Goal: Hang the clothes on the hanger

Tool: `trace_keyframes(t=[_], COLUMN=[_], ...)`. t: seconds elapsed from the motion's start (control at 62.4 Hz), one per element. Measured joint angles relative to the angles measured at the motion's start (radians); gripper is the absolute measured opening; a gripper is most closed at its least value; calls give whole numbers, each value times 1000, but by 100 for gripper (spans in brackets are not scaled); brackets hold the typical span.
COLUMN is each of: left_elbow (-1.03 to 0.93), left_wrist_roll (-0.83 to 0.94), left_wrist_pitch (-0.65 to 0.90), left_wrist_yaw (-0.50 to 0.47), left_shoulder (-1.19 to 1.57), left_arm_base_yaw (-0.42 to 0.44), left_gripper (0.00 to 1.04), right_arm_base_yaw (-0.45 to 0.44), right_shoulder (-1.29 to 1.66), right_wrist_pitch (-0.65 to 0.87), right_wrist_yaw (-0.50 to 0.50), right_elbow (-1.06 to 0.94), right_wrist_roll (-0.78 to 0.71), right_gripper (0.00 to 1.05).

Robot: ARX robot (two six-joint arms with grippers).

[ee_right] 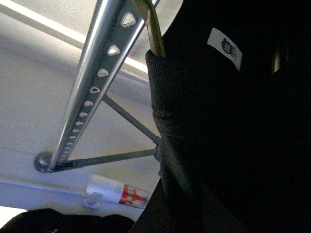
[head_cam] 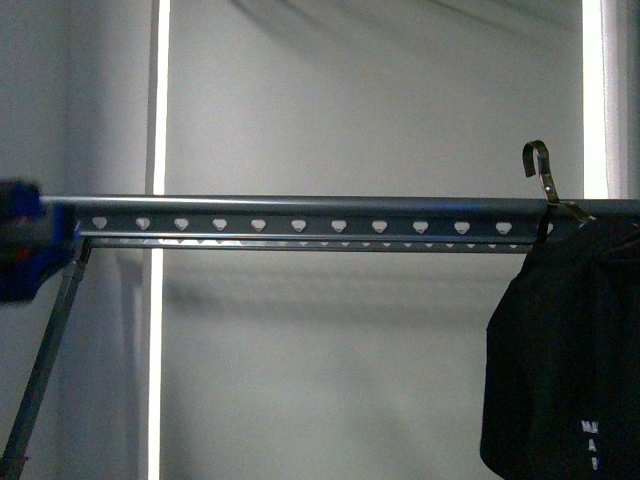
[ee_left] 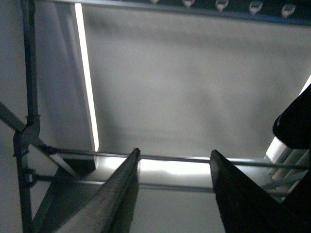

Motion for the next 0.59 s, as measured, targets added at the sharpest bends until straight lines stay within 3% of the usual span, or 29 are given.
trace_keyframes(t=[0.176, 0.593], left_elbow=[-294, -558], left_wrist_roll=[23, 27], left_wrist_pitch=[44, 69], left_wrist_yaw=[-21, 36], left_shoulder=[-236, -471], left_arm_base_yaw=[-23, 31], left_gripper=[3, 4], right_arm_base_yaw=[57, 46], right_shoulder=[97, 159], right_wrist_pitch=[-56, 49], right_wrist_yaw=[35, 66], right_elbow=[114, -43], right_wrist_roll=[108, 39], right_gripper=[3, 3])
